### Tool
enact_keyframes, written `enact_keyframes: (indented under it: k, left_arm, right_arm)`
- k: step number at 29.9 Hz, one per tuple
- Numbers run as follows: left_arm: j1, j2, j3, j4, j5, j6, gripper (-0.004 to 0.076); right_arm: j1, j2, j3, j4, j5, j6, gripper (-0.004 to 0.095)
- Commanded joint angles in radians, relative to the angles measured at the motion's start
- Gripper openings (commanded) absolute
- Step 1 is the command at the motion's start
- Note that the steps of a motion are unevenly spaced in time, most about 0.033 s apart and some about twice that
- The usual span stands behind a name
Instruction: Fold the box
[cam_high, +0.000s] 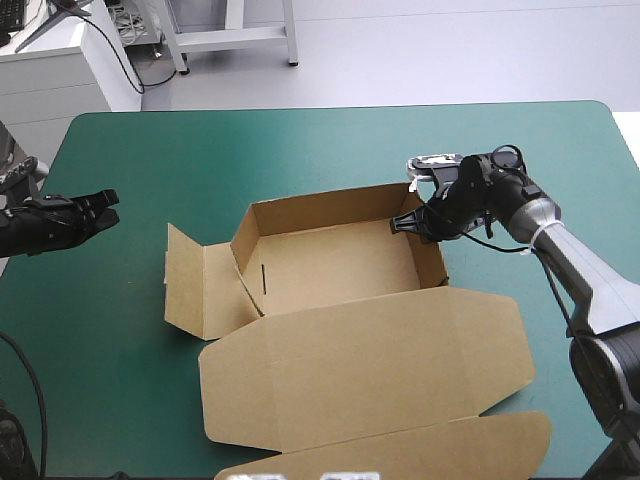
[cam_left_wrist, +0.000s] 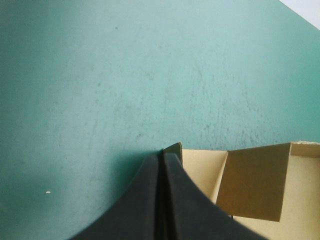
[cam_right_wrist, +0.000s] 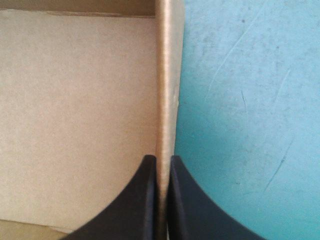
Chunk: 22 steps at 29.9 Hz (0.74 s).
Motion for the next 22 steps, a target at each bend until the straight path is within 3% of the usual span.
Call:
enact_keyframes:
  k: [1,5,11,13,20,22]
  left_arm:
    - [-0.001,-0.029,-0.025,-0.052,-0.026,-0.007,0.0006]
    - [-0.001,-0.029,-0.025,-0.052,-0.035,-0.007,0.0006]
    - [-0.001,-0.029,-0.025,-0.052,-0.029,-0.007,0.0006]
    - [-0.001,-0.029,-0.025,-0.052,-0.029,-0.007,0.0006]
    - [-0.001,-0.029,-0.025,-0.052,-0.032,-0.007,0.0006]
    - [-0.001,-0.029,-0.025,-0.052,-0.034,-0.007,0.0006]
  right_arm:
    - [0.0,-0.021,-0.014,0.016,-0.018,-0.012,0.0048]
    - [0.0,-0.017,-0.014,0.017,-0.016,-0.018,0.0293]
    - [-0.002,-0.017,-0.075,0.008,0.005,-0.018,0.0792]
    - [-0.002,-0.017,-0.118,-0.001,0.043,-0.012,0.0843]
    - [-0.002,-0.017,-0.333,-0.031,0.271,-0.012,0.0837]
    - [-0.002,-0.023,-0.377,-0.04,0.284,-0.018,0.0838]
